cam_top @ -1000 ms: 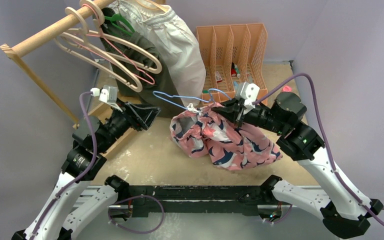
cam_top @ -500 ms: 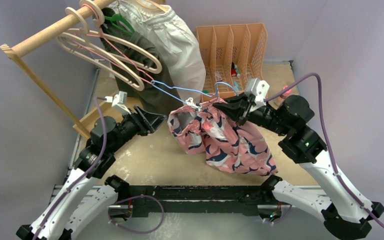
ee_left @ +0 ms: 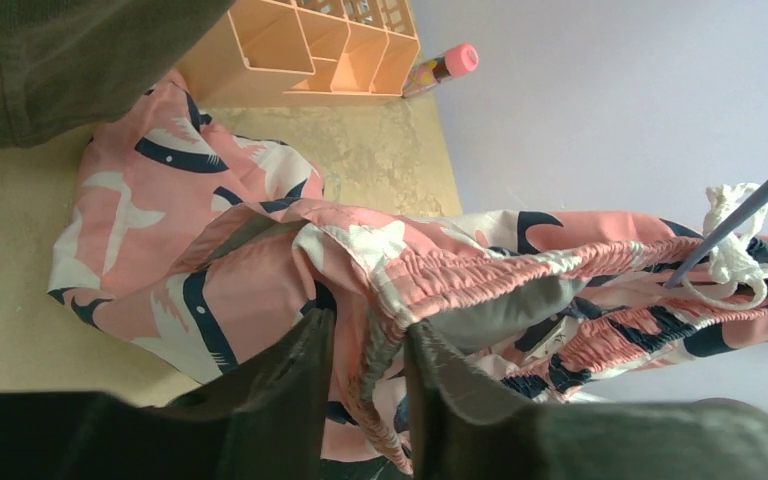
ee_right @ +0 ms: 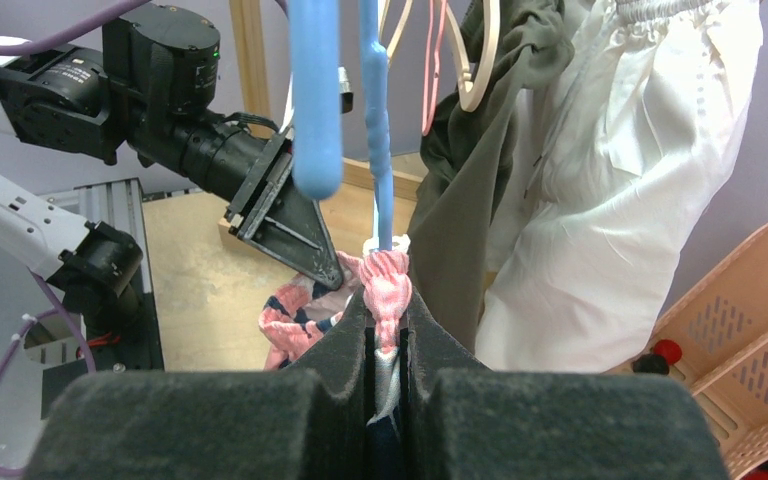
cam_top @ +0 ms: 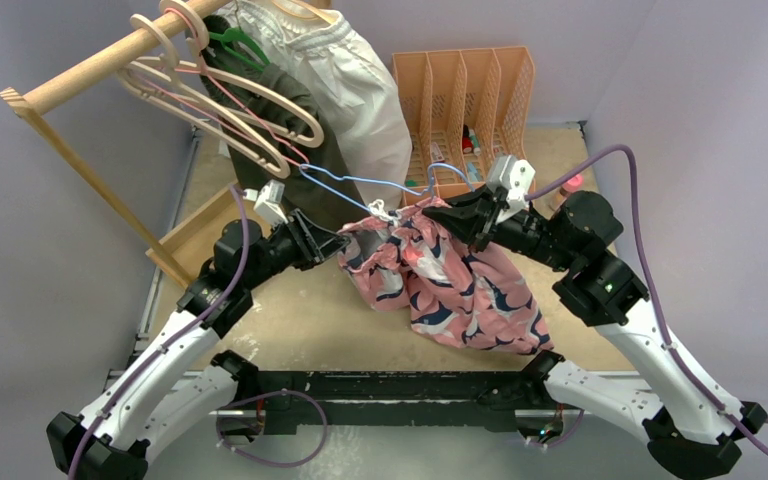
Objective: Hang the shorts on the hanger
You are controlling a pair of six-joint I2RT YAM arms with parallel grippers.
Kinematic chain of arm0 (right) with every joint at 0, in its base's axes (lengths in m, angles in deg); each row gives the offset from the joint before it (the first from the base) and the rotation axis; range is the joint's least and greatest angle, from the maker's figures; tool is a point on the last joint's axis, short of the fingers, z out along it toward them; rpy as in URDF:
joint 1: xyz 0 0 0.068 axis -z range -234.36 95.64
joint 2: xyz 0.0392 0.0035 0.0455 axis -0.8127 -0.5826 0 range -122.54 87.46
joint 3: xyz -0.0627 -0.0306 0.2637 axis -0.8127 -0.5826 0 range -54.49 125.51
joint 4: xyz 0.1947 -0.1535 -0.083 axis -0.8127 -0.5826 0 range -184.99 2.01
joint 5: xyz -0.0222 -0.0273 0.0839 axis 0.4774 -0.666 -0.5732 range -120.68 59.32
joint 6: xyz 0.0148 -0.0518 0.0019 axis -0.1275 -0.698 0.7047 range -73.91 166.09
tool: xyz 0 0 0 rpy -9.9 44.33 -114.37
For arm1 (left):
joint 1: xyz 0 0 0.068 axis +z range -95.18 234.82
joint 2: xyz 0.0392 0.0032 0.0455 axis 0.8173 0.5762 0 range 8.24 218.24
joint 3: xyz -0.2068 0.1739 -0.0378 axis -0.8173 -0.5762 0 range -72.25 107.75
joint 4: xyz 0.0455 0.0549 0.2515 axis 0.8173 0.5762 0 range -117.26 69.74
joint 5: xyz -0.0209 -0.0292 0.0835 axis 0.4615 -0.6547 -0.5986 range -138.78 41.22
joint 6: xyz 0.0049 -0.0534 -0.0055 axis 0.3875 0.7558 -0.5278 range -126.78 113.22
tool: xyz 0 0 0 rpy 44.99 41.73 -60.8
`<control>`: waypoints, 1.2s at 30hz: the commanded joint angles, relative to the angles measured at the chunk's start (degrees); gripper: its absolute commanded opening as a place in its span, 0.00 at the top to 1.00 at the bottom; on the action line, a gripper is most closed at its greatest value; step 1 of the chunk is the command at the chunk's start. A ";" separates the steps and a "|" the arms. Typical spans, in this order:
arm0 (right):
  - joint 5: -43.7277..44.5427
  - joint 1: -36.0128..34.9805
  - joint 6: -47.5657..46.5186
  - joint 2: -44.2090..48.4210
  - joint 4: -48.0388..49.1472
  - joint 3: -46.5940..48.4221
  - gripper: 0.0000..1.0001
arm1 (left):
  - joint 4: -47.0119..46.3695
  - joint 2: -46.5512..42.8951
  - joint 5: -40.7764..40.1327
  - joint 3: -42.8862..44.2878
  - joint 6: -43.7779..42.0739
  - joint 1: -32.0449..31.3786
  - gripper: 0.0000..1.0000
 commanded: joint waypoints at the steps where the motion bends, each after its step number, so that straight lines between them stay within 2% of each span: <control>1: -0.96 -0.07 0.55 1.05 5.21 0.19 1.00 | -2.38 -0.79 0.57 0.85 -2.44 0.12 0.76; 5: -2.63 -0.09 -0.29 1.49 3.29 -0.28 1.00 | 1.30 -1.65 -3.11 1.82 -4.97 0.12 0.99; 6: -3.31 -0.07 -0.18 1.70 2.59 -0.46 1.00 | 1.91 -1.88 -3.80 1.95 -5.37 0.19 1.00; 15: -5.40 -0.07 -1.23 3.84 -9.43 2.43 1.00 | 9.37 -0.53 -8.92 8.10 -7.96 0.21 1.00; 19: -0.59 -0.07 -2.37 4.32 -16.33 4.81 1.00 | 11.84 -0.59 -10.85 11.27 -7.95 0.21 1.00; 25: 0.93 -0.07 -4.65 3.88 -25.72 8.46 1.00 | 14.81 0.19 -12.40 15.15 -6.81 0.20 1.00; 32: 2.50 -0.07 -6.54 2.87 -30.76 8.05 1.00 | 20.25 2.37 -15.99 21.01 -10.25 0.21 1.00; 36: 3.75 -0.07 -7.09 1.64 -29.78 7.34 1.00 | 21.91 3.75 -15.51 23.74 -11.33 0.21 1.00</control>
